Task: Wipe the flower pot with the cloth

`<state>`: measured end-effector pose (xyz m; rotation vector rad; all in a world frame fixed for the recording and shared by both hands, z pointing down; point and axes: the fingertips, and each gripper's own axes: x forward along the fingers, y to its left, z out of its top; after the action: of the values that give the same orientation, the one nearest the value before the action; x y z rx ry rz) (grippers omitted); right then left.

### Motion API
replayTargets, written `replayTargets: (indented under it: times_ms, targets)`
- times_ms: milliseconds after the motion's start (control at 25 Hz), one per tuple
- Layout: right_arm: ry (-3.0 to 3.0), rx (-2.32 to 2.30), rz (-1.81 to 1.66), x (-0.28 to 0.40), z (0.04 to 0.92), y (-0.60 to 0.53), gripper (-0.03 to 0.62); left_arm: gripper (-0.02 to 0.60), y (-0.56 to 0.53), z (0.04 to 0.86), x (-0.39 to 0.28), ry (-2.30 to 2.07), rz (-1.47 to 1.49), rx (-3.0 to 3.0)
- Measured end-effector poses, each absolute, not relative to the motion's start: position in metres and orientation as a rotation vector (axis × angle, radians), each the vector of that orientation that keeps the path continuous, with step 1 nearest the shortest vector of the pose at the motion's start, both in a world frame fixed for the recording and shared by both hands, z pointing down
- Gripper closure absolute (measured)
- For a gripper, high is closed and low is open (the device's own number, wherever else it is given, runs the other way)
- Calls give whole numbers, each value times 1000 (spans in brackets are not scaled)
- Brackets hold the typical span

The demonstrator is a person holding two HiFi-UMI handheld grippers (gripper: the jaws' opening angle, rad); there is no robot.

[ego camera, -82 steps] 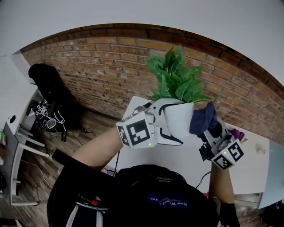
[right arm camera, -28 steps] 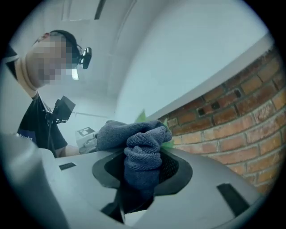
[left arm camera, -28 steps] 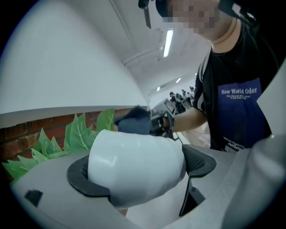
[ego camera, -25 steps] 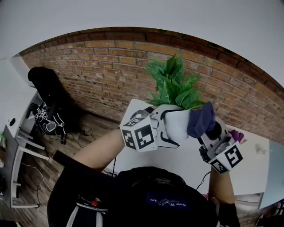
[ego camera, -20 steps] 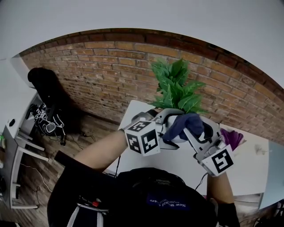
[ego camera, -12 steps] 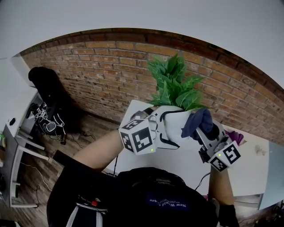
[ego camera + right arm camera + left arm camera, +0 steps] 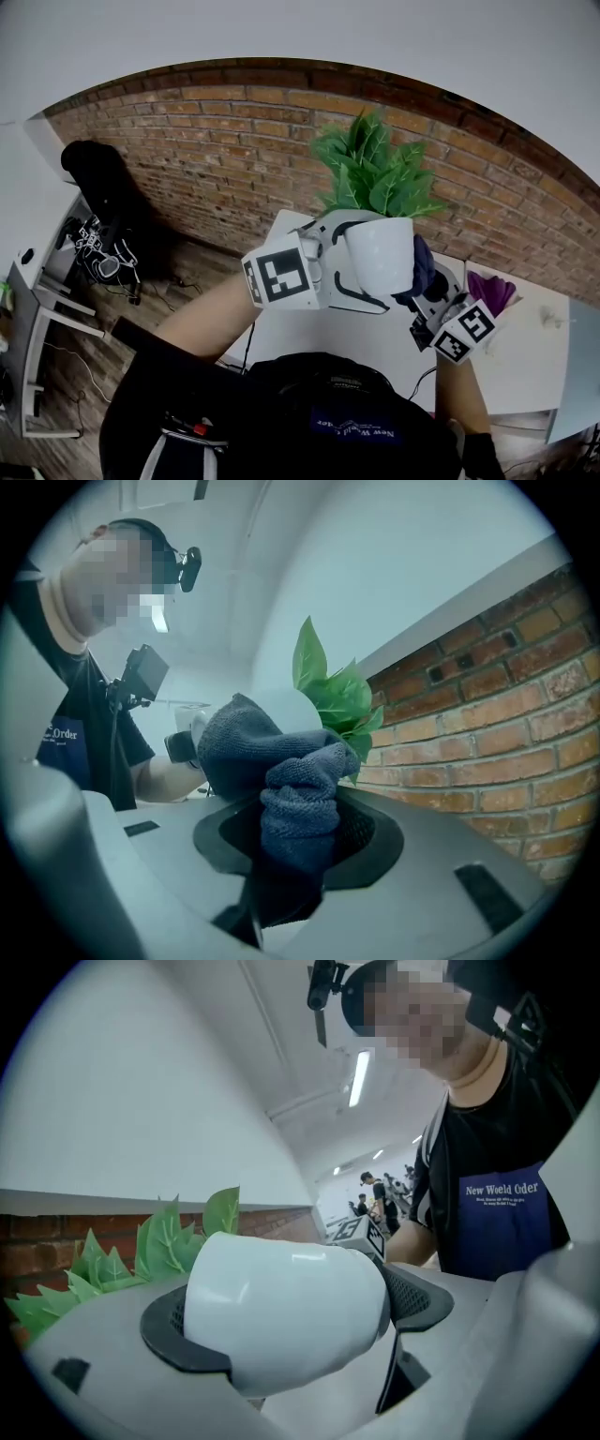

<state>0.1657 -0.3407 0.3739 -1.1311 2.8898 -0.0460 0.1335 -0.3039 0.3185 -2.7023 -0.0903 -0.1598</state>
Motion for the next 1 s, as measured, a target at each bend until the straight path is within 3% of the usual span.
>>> replayTargets:
  times_ms: [240, 400, 560, 760, 1000]
  targets:
    - [2755, -1216, 115, 198, 330, -333, 465, 58, -318, 345, 140, -9, -299, -2662]
    - [2886, -1134, 540, 140, 295, -308, 465, 58, -330, 364, 141, 5, -432, -2633]
    - [3065, -1131, 835, 93, 320, -302, 465, 58, -332, 372, 140, 2, -483, -2599]
    - [3088, -1191, 824, 115, 333, -305, 465, 60, -334, 371, 140, 40, -469, -2609]
    - [2992, -1172, 546, 143, 330, -311, 464, 61, -331, 366, 141, 56, -438, -2595]
